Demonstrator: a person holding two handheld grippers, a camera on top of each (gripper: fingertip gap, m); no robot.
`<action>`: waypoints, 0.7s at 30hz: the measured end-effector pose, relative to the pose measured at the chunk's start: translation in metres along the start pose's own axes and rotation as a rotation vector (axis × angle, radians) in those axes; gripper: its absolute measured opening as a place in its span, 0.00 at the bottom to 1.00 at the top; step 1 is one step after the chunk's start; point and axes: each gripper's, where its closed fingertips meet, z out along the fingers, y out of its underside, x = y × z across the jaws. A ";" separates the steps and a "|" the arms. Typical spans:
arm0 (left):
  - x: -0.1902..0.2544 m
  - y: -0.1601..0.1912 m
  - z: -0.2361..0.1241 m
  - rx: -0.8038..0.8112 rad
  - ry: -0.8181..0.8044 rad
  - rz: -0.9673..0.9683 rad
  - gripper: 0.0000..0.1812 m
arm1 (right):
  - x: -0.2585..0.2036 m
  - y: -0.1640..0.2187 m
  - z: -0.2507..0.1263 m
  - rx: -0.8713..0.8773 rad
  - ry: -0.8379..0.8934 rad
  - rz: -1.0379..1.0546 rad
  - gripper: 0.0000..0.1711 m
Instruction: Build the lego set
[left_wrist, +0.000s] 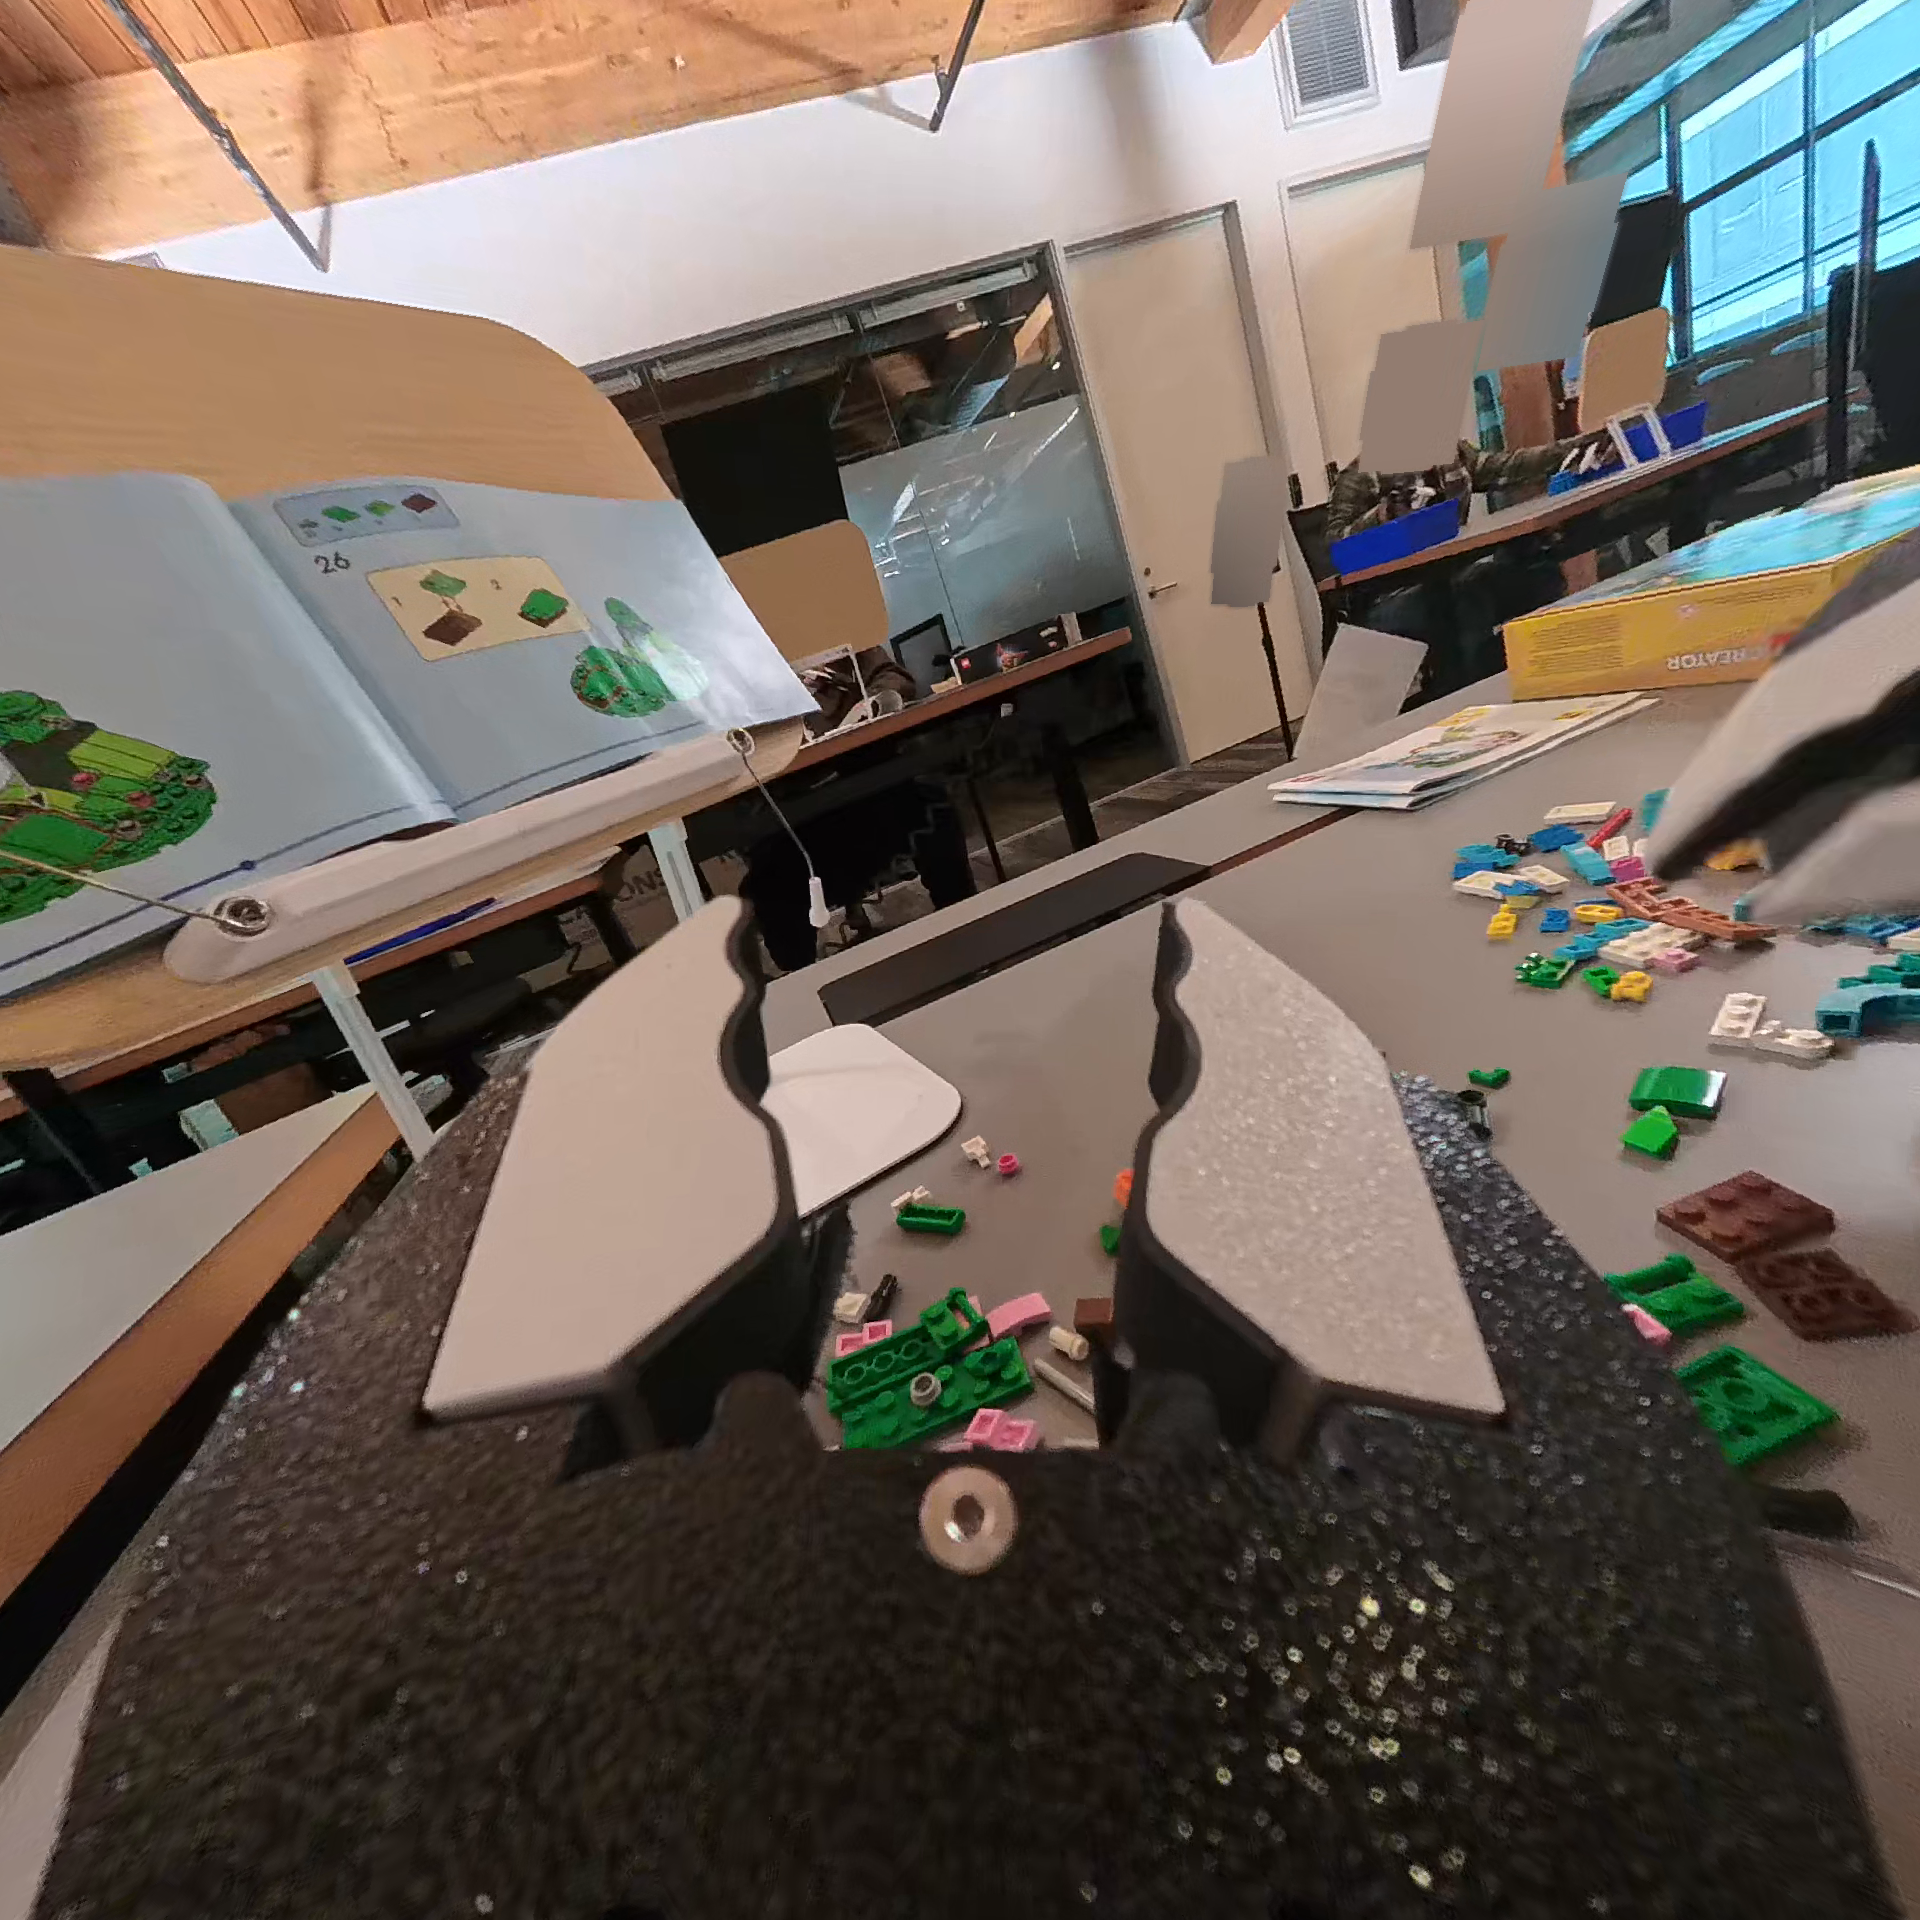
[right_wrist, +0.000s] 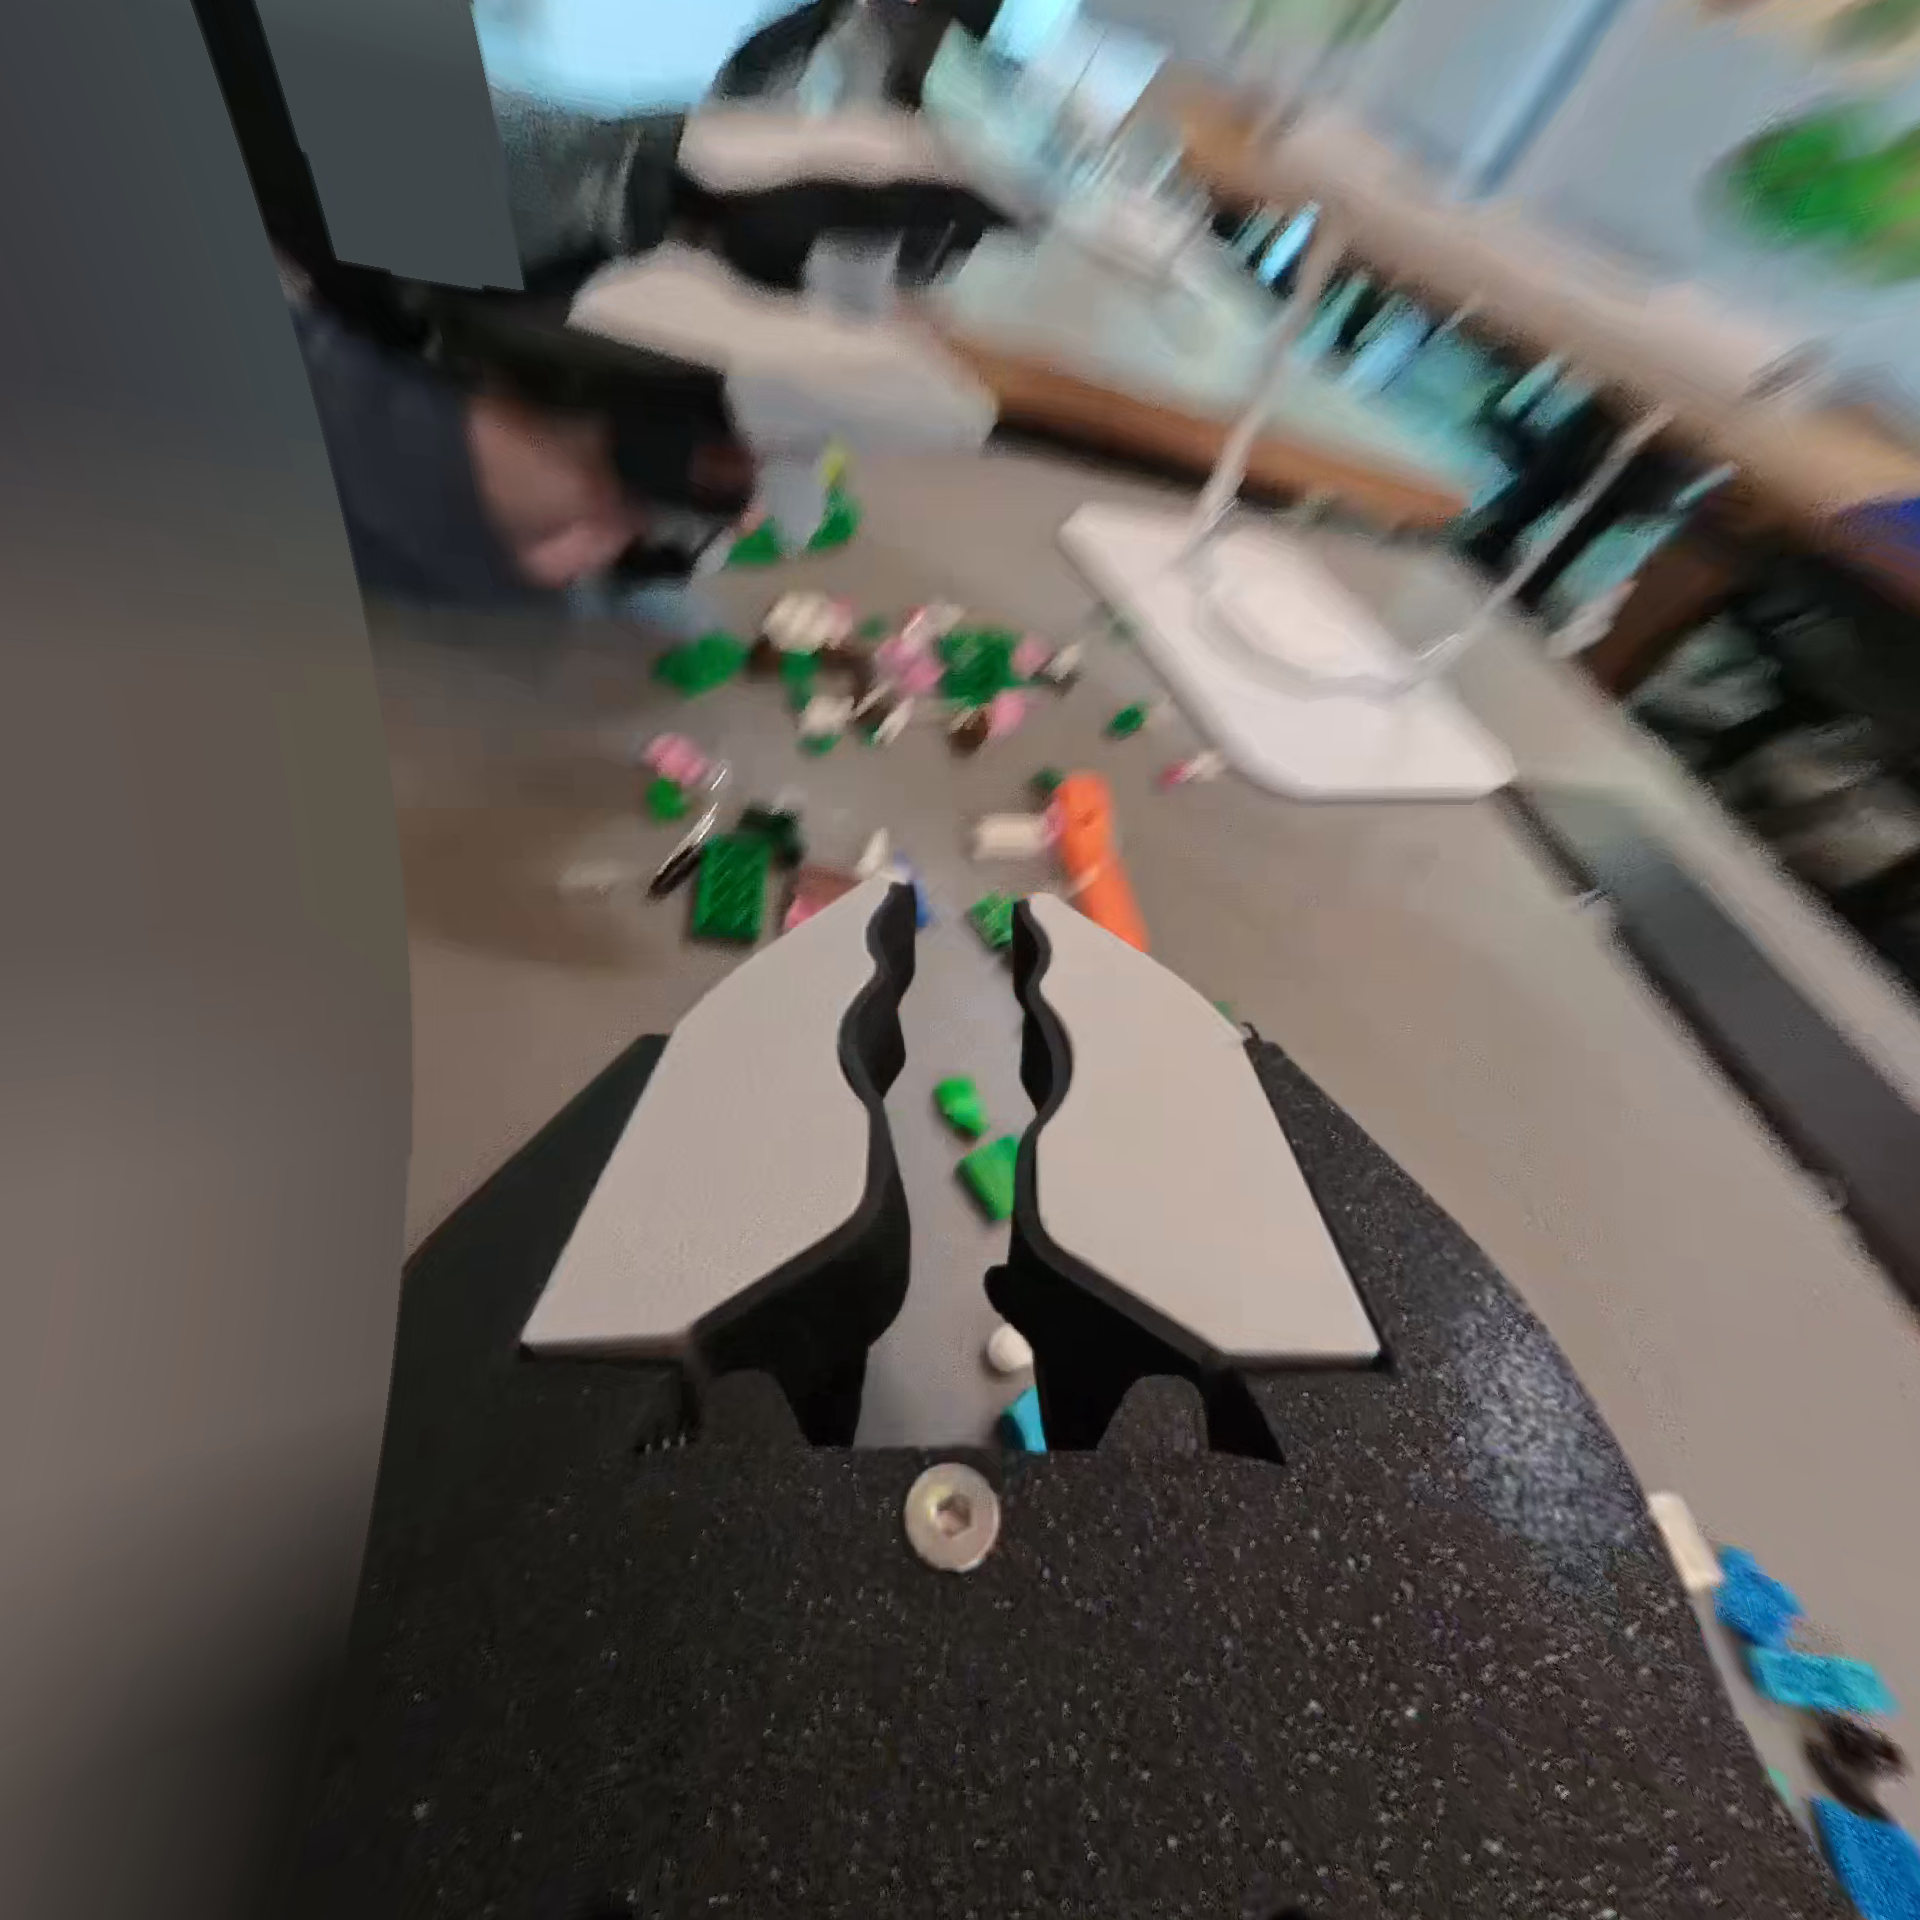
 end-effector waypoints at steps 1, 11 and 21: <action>0.001 0.000 0.000 0.001 0.006 0.001 0.39 | -0.008 0.013 0.005 -0.108 -0.078 0.025 0.13; 0.009 0.000 0.000 -0.009 0.063 -0.008 0.35 | -0.027 0.057 0.014 -0.480 -0.257 0.102 0.15; 0.034 -0.009 -0.006 0.019 0.165 0.140 0.34 | -0.022 0.059 0.018 -0.572 -0.304 0.008 0.09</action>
